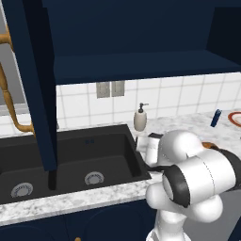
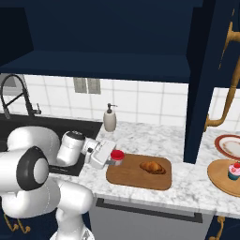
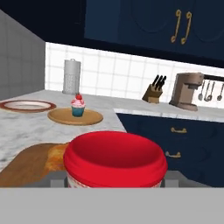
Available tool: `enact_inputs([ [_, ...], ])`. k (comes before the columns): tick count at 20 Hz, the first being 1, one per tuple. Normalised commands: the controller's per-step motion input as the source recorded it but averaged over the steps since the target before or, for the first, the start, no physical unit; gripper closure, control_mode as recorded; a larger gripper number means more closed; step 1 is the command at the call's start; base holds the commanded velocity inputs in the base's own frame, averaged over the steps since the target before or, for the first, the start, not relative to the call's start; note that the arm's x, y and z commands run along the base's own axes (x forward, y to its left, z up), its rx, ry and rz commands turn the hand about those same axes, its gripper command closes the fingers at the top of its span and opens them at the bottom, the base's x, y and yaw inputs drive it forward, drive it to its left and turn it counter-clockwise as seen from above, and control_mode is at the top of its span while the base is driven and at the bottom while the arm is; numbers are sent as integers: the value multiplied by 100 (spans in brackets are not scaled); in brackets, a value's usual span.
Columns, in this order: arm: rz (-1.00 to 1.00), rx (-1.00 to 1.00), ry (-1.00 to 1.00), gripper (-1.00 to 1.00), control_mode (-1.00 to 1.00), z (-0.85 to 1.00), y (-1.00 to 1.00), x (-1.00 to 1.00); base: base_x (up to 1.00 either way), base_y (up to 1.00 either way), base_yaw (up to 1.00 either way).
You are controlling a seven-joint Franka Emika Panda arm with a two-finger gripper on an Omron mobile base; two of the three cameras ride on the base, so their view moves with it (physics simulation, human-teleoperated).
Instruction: From the different types of pastries on the counter, select a croissant and place it on the cutting board. Then retrieve a jar of jam from the cabinet and place it alongside the croissant on the cutting board.
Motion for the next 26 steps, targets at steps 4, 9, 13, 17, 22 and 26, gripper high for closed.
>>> enact_inputs([
  [4,8,0,0,100,-100,-28,-5,3,0,0,0],
  [9,6,0,0,100,-100,-27,-16,13,0,0,0],
  [13,4,0,0,100,-100,-21,-14,16,0,0,0],
  [17,4,0,-4,100,-100,-38,-2,1,0,0,0],
  [22,3,-1,-7,100,-100,-38,0,9,0,0,0],
  [26,2,-4,-12,100,-100,-31,0,15,0,0,0],
])
